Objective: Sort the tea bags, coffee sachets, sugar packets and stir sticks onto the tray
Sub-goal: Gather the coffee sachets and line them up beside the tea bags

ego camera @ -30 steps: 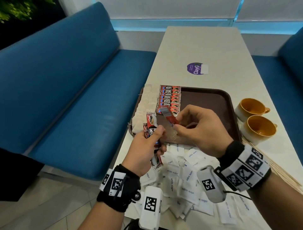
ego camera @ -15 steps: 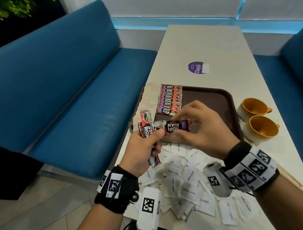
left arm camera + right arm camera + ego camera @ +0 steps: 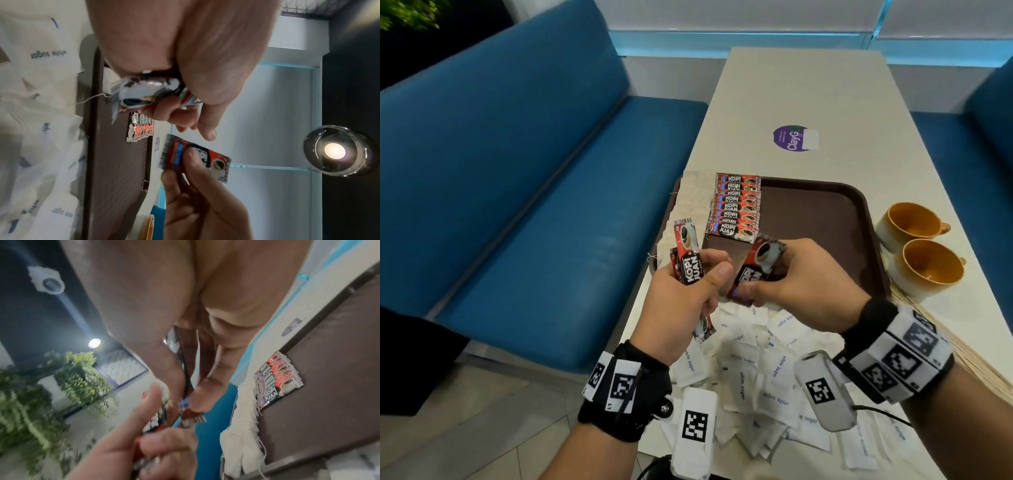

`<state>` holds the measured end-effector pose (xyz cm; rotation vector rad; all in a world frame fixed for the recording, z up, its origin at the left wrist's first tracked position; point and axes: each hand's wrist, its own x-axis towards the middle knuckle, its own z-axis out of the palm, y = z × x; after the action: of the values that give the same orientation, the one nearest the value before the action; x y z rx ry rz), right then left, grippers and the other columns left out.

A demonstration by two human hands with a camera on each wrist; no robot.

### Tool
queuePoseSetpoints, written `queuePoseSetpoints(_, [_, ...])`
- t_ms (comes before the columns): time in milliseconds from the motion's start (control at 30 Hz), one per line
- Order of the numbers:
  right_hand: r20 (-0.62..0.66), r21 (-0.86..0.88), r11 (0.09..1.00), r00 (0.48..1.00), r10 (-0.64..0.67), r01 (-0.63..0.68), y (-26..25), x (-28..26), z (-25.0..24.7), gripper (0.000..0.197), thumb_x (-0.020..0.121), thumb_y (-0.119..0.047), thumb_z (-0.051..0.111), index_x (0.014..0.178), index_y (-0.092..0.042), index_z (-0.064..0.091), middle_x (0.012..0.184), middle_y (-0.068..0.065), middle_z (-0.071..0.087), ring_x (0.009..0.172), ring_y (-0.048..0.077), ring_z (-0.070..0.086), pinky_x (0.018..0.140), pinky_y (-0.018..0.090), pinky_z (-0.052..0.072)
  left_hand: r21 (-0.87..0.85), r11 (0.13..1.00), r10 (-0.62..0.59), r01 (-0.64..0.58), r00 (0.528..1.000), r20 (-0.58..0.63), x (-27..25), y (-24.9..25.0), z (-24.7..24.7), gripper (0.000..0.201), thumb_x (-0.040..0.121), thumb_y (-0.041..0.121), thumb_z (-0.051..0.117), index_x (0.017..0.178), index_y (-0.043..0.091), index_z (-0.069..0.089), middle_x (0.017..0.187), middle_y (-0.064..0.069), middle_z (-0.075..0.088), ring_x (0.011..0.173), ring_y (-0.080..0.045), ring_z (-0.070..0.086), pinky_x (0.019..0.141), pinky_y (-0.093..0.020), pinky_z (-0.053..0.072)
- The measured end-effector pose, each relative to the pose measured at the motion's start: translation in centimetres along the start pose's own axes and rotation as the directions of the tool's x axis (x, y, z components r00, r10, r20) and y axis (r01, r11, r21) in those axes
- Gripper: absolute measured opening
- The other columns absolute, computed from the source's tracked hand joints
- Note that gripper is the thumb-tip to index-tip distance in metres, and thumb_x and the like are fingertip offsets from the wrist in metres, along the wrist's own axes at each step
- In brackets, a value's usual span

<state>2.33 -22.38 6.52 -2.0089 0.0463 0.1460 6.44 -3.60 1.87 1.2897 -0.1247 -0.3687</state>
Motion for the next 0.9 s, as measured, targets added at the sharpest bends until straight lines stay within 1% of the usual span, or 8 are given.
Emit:
queuePoseSetpoints(133, [-0.039,0.433,0.897,0.992,0.116,-0.088,-0.2,0.1,-0.3,0.009,0.088,0.010,0.069,0.096,0.014,0.069,0.092,0.026,0.076,0.087,0.040,0.076,0.084,0.051,0.063,0.090,0.993,-0.082,0.077,0.996,0.047,-0.1,-0.6,-0.5,0.036,0.071,0.023,0.083,0.103,0.012,0.073,0.070,0.000,0.065,0.051,-0.012,0.042,0.049,-0.023,0.038])
queuePoseSetpoints(233, [-0.032,0.519,0.850,0.992,0.125,-0.091,-0.3,0.2,0.0,0.008,0.087,0.015,0.067,0.094,0.017,0.066,0.090,0.031,0.074,0.086,0.043,0.075,0.080,0.048,0.064,0.110,0.990,-0.098,0.093,0.994,0.044,0.0,-0.9,-0.3,0.025,0.077,0.018,0.084,0.097,0.008,0.073,0.069,-0.008,0.060,0.051,-0.014,0.042,0.048,-0.024,0.037])
queuePoseSetpoints(300, [-0.038,0.508,0.857,0.992,0.121,-0.085,0.0,0.4,0.2,0.014,0.085,0.013,0.071,0.096,0.016,0.065,0.087,0.033,0.072,0.077,0.041,0.072,0.072,0.044,0.065,0.117,0.987,-0.110,0.108,0.994,0.011,0.1,-1.0,-0.2,0.015,0.085,0.009,0.080,0.093,0.001,0.070,0.068,-0.011,0.057,0.050,-0.014,0.043,0.046,-0.024,0.037])
queuePoseSetpoints(400, [-0.094,0.487,0.872,0.988,0.120,-0.060,0.9,0.8,0.4,0.018,0.086,0.007,0.074,0.101,0.008,0.064,0.088,0.030,0.072,0.071,0.038,0.069,0.066,0.045,0.064,0.122,0.981,-0.144,0.149,0.988,-0.048,0.5,-1.1,-0.7,0.011,0.091,0.003,0.073,0.082,0.004,0.066,0.058,-0.008,0.052,0.047,-0.014,0.042,0.046,-0.024,0.034])
queuePoseSetpoints(500, [-0.187,0.440,0.897,0.974,0.131,-0.036,2.0,1.7,0.4,0.005,0.093,0.000,0.069,0.098,0.002,0.070,0.086,0.025,0.073,0.068,0.029,0.065,0.061,0.034,0.061,0.111,0.981,-0.149,0.158,0.985,-0.082,0.9,-1.1,-1.5,0.016,0.093,0.005,0.071,0.077,0.008,0.072,0.070,-0.020,0.058,0.047,-0.014,0.043,0.047,-0.025,0.035])
queuePoseSetpoints(633, [-0.200,0.253,0.964,0.970,0.137,-0.084,3.4,3.4,-0.9,0.005,0.092,-0.003,0.072,0.092,-0.004,0.077,0.071,0.004,0.073,0.060,0.009,0.059,0.055,0.020,0.050,0.025,0.988,-0.149,0.153,0.982,-0.114,1.4,-1.2,-2.3,0.003,0.096,0.008,0.067,0.093,0.007,0.069,0.079,-0.011,0.068,0.051,-0.012,0.048,0.047,-0.022,0.038])
queuePoseSetpoints(800, [-0.247,0.234,0.956,0.940,0.234,-0.177,5.5,7.4,-2.2,0.008,0.083,0.001,0.079,0.091,0.002,0.076,0.064,0.001,0.070,0.048,0.005,0.055,0.048,0.016,0.045,-0.099,0.973,-0.223,0.210,0.964,-0.143,1.6,-1.8,-3.2,0.018,0.098,0.011,0.064,0.111,-0.001,0.067,0.081,-0.009,0.063,0.058,-0.014,0.050,0.050,-0.022,0.039])
queuePoseSetpoints(900, [-0.244,0.150,0.952,0.923,0.298,-0.267,6.8,9.9,-2.1,0.008,0.084,-0.002,0.081,0.091,-0.003,0.077,0.069,0.005,0.071,0.048,0.004,0.057,0.048,0.015,0.047,-0.098,0.970,-0.234,0.223,0.964,-0.127,1.5,-1.8,-3.5,0.014,0.099,0.009,0.062,0.108,0.000,0.068,0.079,-0.009,0.062,0.058,-0.015,0.049,0.050,-0.023,0.037])
